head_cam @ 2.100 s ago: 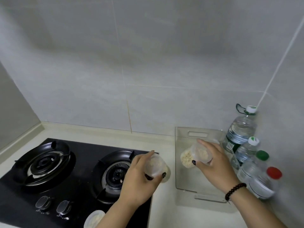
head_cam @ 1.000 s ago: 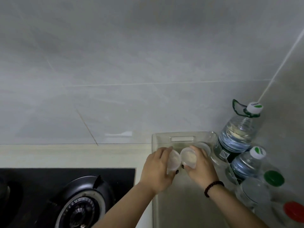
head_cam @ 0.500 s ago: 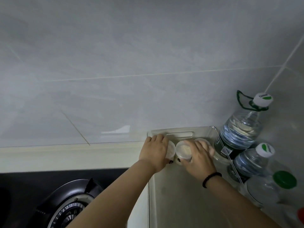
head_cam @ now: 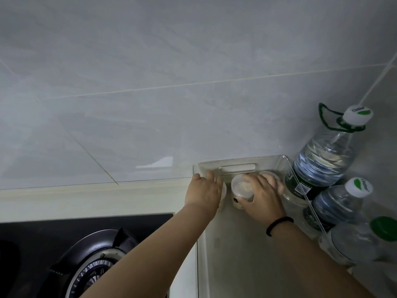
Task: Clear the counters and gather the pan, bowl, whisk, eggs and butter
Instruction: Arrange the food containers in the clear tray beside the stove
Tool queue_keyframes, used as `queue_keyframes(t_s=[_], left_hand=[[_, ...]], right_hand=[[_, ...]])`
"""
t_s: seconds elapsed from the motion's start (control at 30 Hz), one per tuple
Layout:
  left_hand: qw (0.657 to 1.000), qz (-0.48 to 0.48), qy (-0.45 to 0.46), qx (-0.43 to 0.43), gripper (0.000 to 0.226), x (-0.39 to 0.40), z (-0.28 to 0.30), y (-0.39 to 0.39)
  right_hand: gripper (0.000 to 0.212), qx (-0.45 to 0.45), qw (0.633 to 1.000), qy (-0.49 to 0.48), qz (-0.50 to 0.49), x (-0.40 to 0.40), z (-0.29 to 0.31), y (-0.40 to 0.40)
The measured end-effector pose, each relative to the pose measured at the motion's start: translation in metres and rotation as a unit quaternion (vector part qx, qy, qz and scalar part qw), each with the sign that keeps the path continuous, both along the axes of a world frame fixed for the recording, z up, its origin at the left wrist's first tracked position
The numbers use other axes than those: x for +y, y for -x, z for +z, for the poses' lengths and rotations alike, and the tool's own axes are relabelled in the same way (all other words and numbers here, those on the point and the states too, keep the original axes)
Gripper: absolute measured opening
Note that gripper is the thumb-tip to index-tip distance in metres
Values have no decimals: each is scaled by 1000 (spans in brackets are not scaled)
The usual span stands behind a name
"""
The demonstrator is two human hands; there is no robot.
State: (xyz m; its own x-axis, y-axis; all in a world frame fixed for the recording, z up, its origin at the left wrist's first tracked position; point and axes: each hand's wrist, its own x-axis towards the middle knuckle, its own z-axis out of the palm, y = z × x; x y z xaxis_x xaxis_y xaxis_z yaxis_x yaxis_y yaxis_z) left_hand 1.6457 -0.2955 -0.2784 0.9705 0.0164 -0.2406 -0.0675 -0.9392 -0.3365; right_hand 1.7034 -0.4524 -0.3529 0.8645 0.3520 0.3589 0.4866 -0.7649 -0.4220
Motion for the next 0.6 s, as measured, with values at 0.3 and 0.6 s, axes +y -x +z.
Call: queue_keyframes(t_s=[0.3,0.6], left_hand=[[999,1,35,1,65,-2,1,-4],[998,-7,53,-37,62,0,-1,-8]], right_hand=[[67,-40,998,56,-4,1,0,-1],[69,-34,998,41,-26,3,-2,2]])
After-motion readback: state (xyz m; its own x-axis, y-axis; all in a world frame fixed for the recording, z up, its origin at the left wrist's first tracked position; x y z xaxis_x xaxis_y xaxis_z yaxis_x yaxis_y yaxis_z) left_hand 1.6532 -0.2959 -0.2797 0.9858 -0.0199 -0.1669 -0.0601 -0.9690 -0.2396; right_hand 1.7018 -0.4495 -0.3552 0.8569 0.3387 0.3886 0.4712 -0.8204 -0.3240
